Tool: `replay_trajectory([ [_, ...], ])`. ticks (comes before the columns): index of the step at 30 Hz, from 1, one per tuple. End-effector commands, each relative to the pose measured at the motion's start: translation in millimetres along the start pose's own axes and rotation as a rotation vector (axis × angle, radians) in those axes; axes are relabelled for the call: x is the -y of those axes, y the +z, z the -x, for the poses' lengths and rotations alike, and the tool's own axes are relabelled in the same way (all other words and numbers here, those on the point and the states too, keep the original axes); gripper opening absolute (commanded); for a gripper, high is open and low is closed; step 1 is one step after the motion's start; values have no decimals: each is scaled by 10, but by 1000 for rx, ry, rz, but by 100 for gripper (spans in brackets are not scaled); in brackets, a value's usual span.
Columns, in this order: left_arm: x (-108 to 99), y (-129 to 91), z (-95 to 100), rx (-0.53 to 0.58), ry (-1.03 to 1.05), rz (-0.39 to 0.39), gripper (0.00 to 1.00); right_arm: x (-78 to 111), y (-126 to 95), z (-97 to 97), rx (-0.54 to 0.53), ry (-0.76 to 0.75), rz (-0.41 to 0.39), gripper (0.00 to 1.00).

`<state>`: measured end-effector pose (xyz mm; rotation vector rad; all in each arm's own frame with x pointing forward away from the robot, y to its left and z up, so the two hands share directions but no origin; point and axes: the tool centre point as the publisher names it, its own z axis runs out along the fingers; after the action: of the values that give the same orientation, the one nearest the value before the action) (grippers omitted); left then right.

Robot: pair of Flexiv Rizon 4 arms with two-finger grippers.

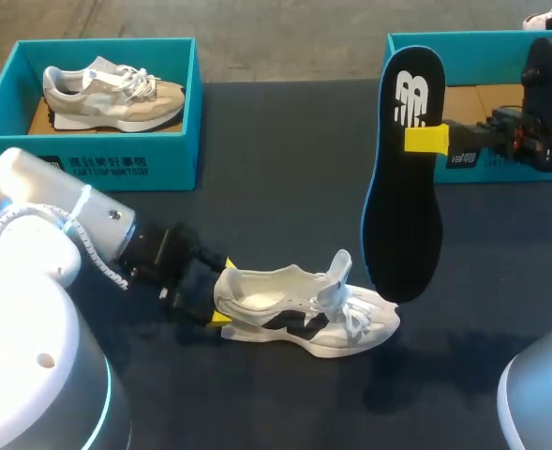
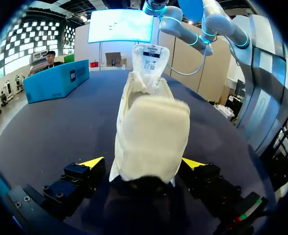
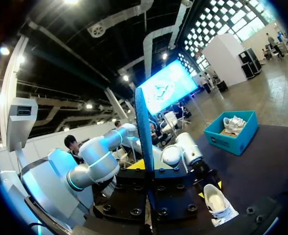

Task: Take the shoe out of the shoebox, open the shoe tongue, remove and reinsert the insole, then place the shoe into the shoebox

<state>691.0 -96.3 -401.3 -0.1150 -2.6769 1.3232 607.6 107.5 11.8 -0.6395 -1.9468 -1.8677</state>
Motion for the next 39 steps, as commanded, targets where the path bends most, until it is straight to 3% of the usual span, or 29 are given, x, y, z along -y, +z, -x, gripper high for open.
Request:
replay_trajectory([
  [1, 129, -166, -97, -6, -20, 173, 100, -15, 24, 22, -2, 1, -3, 0],
  [15, 129, -166, -97, -6, -20, 173, 100, -15, 24, 22, -2, 1, -3, 0],
  [26, 179, -240, -68, 26, 16, 461, 100, -15, 24, 22, -2, 1, -3, 0],
  [39, 194, -263, -48, -10, 85, 698, 100, -15, 24, 22, -2, 1, -3, 0],
])
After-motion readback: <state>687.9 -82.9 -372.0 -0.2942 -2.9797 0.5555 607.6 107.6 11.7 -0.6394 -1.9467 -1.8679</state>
